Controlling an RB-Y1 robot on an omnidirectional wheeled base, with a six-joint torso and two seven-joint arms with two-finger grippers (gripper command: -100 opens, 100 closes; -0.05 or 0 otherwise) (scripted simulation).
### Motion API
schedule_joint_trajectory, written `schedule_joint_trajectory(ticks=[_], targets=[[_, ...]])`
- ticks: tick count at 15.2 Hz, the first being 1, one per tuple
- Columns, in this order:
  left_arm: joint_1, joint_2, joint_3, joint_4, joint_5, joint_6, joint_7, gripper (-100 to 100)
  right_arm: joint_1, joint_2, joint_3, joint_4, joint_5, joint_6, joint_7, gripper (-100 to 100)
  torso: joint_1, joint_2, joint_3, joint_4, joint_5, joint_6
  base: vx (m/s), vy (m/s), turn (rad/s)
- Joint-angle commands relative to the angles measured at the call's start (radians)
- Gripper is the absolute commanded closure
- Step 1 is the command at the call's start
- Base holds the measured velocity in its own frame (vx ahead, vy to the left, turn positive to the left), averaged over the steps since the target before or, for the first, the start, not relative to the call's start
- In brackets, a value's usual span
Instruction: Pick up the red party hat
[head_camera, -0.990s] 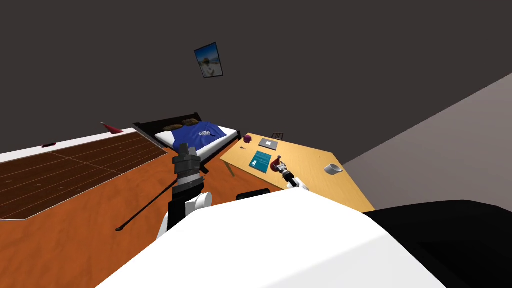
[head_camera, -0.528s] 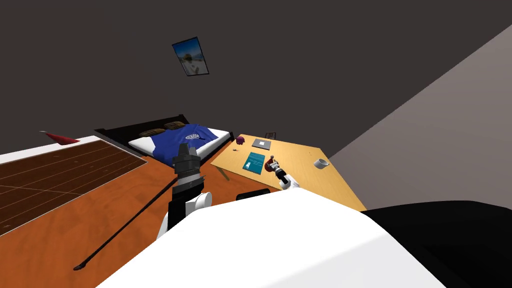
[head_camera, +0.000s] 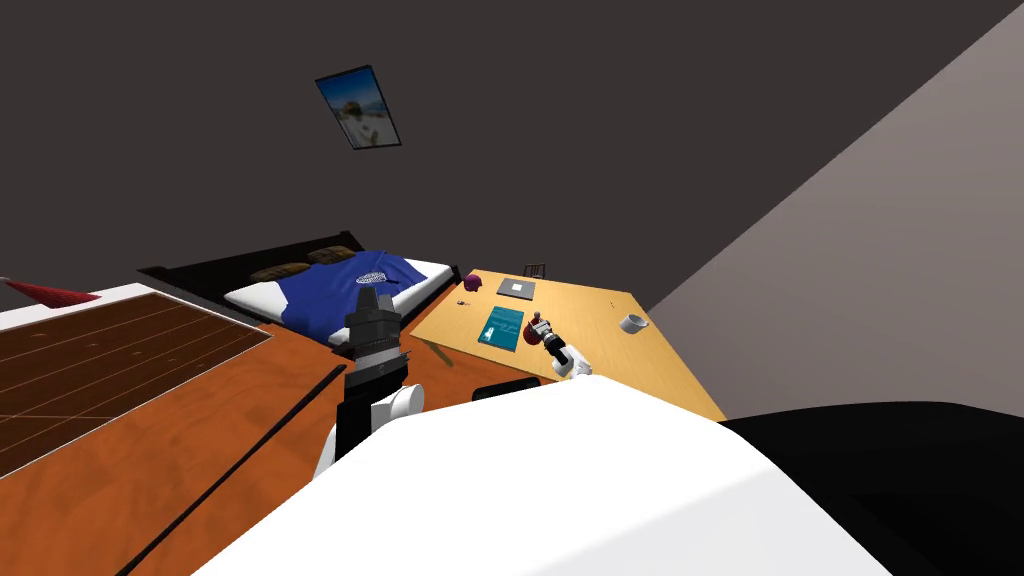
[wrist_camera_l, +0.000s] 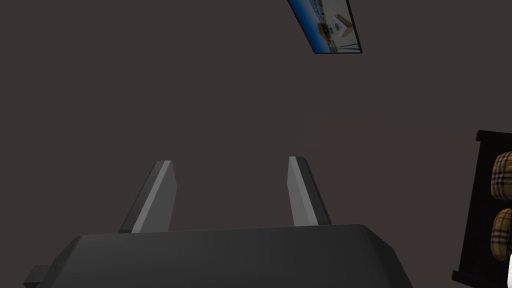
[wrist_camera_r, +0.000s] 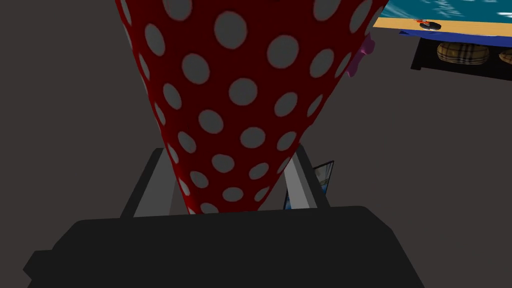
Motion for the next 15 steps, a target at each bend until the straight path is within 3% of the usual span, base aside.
schedule_joint_trajectory(ticks=[1, 2, 5, 7, 8, 10, 11, 13, 14, 15], targets=[[0.000, 0.000, 0.000, 0.000, 0.000, 0.000, 0.000, 0, 0.000, 0.000, 0.000, 0.000, 0.000, 0.000, 0.000, 100, 0.000, 0.000, 0.000, 0.000, 0.000, 0.000, 0.000, 0.000, 0.000], [0.000, 0.000, 0.000, 0.000, 0.000, 0.000, 0.000, 0, 0.000, 0.000, 0.000, 0.000, 0.000, 0.000, 0.000, 100, 0.000, 0.000, 0.000, 0.000, 0.000, 0.000, 0.000, 0.000, 0.000], [0.000, 0.000, 0.000, 0.000, 0.000, 0.000, 0.000, 0, 0.032, -0.078, -0.031, 0.056, -0.087, -0.051, 0.028, 100, 0.003, 0.000, -0.003, -0.006, -0.003, -0.003, -0.034, 0.069, 0.350], [0.000, 0.000, 0.000, 0.000, 0.000, 0.000, 0.000, 0, 0.032, -0.081, -0.031, 0.056, -0.112, -0.051, 0.028, 100, 0.007, -0.001, -0.007, -0.013, -0.006, -0.004, -0.045, 0.084, 0.178], [0.000, 0.000, 0.000, 0.000, 0.000, 0.000, 0.000, 0, 0.051, -0.123, -0.045, 0.080, -0.149, -0.075, 0.040, 100, 0.006, -0.001, -0.008, -0.014, -0.007, -0.004, -0.039, 0.094, 0.283], [0.000, 0.000, 0.000, 0.000, 0.000, 0.000, 0.000, 0, 0.051, -0.123, -0.045, 0.080, -0.175, -0.075, 0.040, 100, 0.007, -0.001, -0.011, -0.020, -0.011, -0.005, -0.044, 0.076, 0.200], [0.000, 0.000, 0.000, 0.000, 0.000, 0.000, 0.000, 0, 0.070, -0.165, -0.060, 0.105, -0.210, -0.099, 0.053, 100, 0.006, -0.002, -0.012, -0.022, -0.013, -0.004, -0.049, 0.089, 0.294], [0.000, 0.000, 0.000, 0.000, 0.000, 0.000, 0.000, 0, 0.070, -0.165, -0.060, 0.105, -0.239, -0.099, 0.053, 100, 0.007, -0.001, -0.014, -0.027, -0.016, -0.005, -0.031, 0.078, 0.193], [0.000, 0.000, 0.000, 0.000, 0.000, 0.000, 0.000, 0, 0.088, -0.206, -0.074, 0.129, -0.270, -0.123, 0.066, 100, 0.005, -0.002, -0.016, -0.029, -0.017, -0.004, -0.031, 0.065, 0.279], [0.000, 0.000, 0.000, 0.000, 0.000, 0.000, 0.000, 0, 0.088, -0.206, -0.074, 0.129, -0.293, -0.123, 0.066, 100, 0.004, -0.002, -0.017, -0.032, -0.020, -0.003, -0.044, 0.065, 0.279]])
